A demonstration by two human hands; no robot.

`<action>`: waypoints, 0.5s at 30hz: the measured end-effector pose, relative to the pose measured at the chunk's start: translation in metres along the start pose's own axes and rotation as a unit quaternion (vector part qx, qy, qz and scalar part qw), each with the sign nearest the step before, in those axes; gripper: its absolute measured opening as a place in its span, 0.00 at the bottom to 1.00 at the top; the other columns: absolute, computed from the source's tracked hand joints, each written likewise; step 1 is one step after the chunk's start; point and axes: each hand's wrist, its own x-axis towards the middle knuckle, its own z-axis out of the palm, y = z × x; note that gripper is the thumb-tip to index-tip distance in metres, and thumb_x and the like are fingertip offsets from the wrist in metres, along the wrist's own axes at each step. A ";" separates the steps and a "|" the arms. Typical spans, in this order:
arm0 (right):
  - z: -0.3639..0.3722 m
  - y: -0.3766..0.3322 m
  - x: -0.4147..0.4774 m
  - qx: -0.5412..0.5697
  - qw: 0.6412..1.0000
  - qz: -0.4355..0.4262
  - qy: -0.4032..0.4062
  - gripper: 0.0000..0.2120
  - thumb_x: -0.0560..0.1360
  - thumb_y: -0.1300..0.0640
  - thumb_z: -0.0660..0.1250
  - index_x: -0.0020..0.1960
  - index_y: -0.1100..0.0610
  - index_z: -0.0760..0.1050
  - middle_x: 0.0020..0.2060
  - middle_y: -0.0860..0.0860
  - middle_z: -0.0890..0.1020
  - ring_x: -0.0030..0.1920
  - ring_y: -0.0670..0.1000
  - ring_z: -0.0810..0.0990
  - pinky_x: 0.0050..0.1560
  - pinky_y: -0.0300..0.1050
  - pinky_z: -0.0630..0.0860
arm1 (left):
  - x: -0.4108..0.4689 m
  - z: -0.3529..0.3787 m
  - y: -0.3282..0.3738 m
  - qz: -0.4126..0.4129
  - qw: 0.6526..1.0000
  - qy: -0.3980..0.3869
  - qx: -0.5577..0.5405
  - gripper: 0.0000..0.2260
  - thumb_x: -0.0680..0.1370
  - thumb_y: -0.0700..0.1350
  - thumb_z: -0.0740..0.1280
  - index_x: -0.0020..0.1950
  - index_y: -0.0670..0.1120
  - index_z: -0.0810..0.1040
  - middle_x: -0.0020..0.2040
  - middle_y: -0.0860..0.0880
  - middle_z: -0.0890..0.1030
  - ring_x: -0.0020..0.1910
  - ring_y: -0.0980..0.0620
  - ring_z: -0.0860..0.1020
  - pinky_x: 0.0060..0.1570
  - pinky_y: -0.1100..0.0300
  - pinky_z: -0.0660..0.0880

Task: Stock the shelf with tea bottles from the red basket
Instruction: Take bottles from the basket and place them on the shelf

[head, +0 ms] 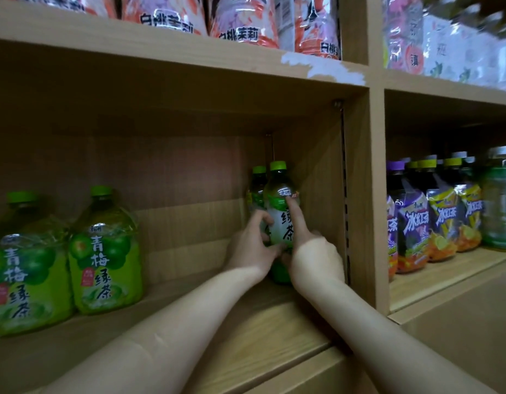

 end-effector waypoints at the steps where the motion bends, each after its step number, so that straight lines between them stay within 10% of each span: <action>1: -0.002 0.001 -0.003 -0.001 1.000 -0.001 -0.009 0.49 0.76 0.56 0.66 0.71 0.34 0.27 0.54 0.58 0.77 0.48 0.58 0.81 0.47 0.55 0.81 | 0.000 0.003 0.000 0.001 1.000 0.009 0.015 0.15 0.74 0.42 0.72 0.52 0.52 0.68 0.42 0.55 0.76 0.43 0.53 0.77 0.35 0.63 0.73; 5: -0.002 0.009 -0.012 0.135 0.990 -0.015 -0.037 0.48 0.73 0.63 0.66 0.75 0.37 0.38 0.55 0.55 0.80 0.47 0.55 0.82 0.47 0.54 0.82 | 0.000 0.011 -0.004 -0.006 0.998 0.031 0.045 0.14 0.75 0.41 0.71 0.52 0.51 0.67 0.46 0.52 0.78 0.44 0.52 0.76 0.32 0.65 0.67; 9: 0.004 0.014 -0.013 0.484 0.862 0.110 -0.106 0.41 0.74 0.68 0.61 0.75 0.35 0.50 0.66 0.51 0.72 0.60 0.57 0.76 0.54 0.56 0.80 | 0.003 0.014 -0.014 -0.034 0.998 0.054 0.025 0.18 0.71 0.41 0.74 0.52 0.49 0.67 0.43 0.52 0.78 0.45 0.48 0.79 0.43 0.56 0.74; 15: 0.008 0.009 -0.004 0.477 0.862 0.110 -0.135 0.38 0.75 0.67 0.58 0.76 0.36 0.53 0.69 0.51 0.70 0.64 0.56 0.73 0.57 0.54 0.78 | 0.008 0.015 -0.017 -0.061 0.998 0.034 -0.004 0.21 0.70 0.41 0.76 0.60 0.43 0.75 0.44 0.50 0.77 0.49 0.46 0.80 0.46 0.56 0.74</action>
